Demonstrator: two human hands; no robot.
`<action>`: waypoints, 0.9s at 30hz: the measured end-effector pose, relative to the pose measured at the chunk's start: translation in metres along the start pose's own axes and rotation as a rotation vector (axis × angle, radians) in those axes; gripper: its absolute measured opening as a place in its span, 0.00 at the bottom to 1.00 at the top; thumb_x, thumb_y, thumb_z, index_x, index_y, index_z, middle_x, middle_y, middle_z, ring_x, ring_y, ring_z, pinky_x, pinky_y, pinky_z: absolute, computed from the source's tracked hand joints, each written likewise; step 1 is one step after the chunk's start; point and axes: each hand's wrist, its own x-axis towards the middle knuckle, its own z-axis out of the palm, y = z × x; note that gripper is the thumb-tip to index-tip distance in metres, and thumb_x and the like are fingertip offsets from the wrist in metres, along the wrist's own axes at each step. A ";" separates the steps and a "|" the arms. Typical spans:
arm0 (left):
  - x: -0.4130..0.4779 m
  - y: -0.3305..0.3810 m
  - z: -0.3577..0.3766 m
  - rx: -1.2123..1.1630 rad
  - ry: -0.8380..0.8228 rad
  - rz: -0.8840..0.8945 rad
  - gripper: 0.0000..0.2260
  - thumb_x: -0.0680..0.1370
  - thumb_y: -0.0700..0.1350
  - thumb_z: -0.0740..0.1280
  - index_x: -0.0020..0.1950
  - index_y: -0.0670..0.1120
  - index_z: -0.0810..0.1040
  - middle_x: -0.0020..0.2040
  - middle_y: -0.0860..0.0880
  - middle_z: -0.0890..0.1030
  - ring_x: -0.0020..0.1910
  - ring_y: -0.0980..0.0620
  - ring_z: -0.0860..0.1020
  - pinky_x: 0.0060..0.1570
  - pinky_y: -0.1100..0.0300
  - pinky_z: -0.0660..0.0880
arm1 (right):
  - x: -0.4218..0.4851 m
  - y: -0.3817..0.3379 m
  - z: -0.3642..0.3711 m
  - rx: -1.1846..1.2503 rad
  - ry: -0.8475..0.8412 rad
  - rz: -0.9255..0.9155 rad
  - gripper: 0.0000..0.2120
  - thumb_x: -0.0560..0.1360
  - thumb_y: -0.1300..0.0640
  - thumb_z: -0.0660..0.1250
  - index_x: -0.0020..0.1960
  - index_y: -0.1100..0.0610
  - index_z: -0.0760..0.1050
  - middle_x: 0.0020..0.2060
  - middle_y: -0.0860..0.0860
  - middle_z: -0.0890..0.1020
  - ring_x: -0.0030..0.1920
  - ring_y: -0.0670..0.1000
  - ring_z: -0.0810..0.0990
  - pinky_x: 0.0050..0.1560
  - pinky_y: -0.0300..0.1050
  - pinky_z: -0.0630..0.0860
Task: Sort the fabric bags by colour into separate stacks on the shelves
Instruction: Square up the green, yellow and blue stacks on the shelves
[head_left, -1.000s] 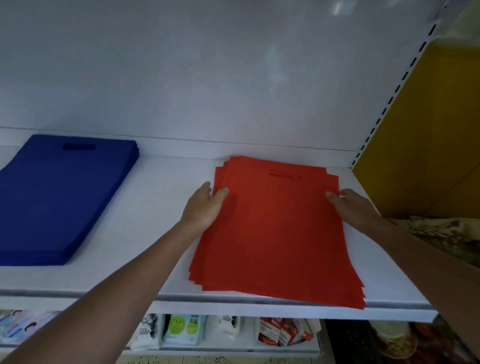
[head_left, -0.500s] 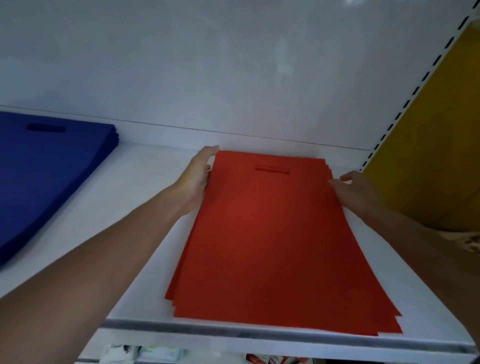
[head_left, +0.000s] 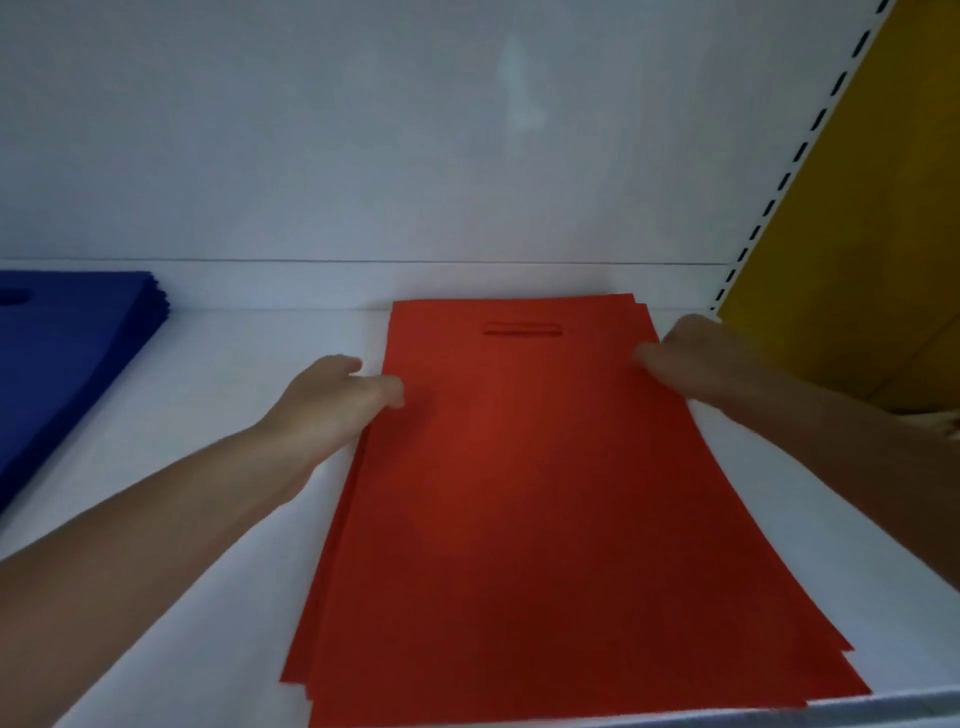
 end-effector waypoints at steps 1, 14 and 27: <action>-0.006 -0.001 0.003 0.105 0.020 0.003 0.32 0.59 0.50 0.69 0.62 0.43 0.72 0.56 0.44 0.77 0.55 0.46 0.76 0.58 0.55 0.72 | -0.001 -0.004 0.002 -0.036 -0.007 -0.027 0.11 0.74 0.54 0.63 0.39 0.62 0.70 0.35 0.53 0.74 0.36 0.52 0.75 0.29 0.40 0.66; 0.004 -0.002 0.015 0.027 0.062 0.138 0.10 0.74 0.42 0.66 0.54 0.50 0.72 0.43 0.52 0.76 0.42 0.52 0.76 0.41 0.59 0.72 | -0.007 0.000 0.003 0.360 -0.146 0.043 0.04 0.74 0.61 0.61 0.41 0.56 0.72 0.38 0.51 0.77 0.37 0.48 0.75 0.33 0.41 0.69; 0.022 0.011 0.028 -0.049 0.023 0.205 0.29 0.75 0.57 0.64 0.72 0.48 0.62 0.60 0.56 0.71 0.60 0.55 0.70 0.59 0.62 0.63 | 0.023 0.000 0.018 0.306 0.051 0.003 0.32 0.77 0.45 0.60 0.74 0.59 0.56 0.72 0.57 0.64 0.70 0.57 0.64 0.65 0.49 0.64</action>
